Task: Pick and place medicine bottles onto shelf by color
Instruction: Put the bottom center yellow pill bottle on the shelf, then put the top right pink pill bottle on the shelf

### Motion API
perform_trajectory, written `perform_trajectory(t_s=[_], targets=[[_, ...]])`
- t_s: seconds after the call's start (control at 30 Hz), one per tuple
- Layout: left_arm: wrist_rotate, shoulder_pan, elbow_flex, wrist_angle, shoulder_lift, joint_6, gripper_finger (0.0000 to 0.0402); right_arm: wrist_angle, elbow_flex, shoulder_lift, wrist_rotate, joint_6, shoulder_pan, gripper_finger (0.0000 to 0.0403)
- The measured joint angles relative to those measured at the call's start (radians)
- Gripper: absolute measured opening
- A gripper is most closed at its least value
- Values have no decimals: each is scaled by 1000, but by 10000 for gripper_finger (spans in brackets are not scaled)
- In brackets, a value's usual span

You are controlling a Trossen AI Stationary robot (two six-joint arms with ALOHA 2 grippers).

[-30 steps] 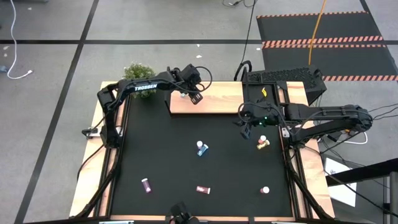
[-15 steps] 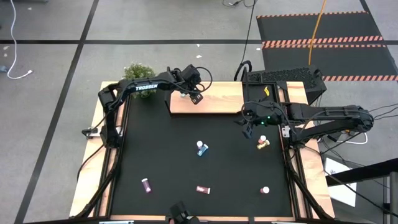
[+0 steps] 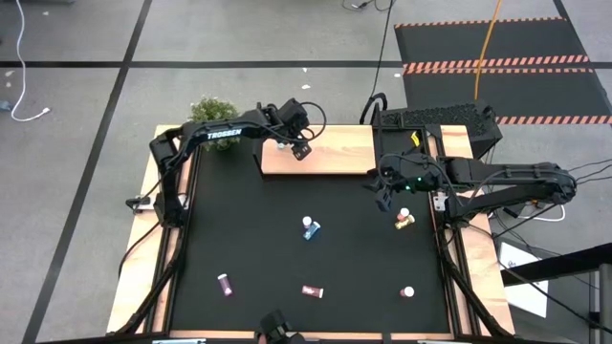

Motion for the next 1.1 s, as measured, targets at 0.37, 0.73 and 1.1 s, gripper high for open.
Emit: perform_trajectory(t_s=[0.37, 0.73, 1.1], targets=[[-19, -13, -1, -58, -163, 31, 255, 23, 0, -77, -3, -1, 0, 204], [-27, -110, 0, 87, -333, -7, 255, 130, 0, -218, -52, -27, 0, 155], [-70, -351, 0, 252, -315, -72, 255, -155, 0, -212, -25, 257, 137, 54]])
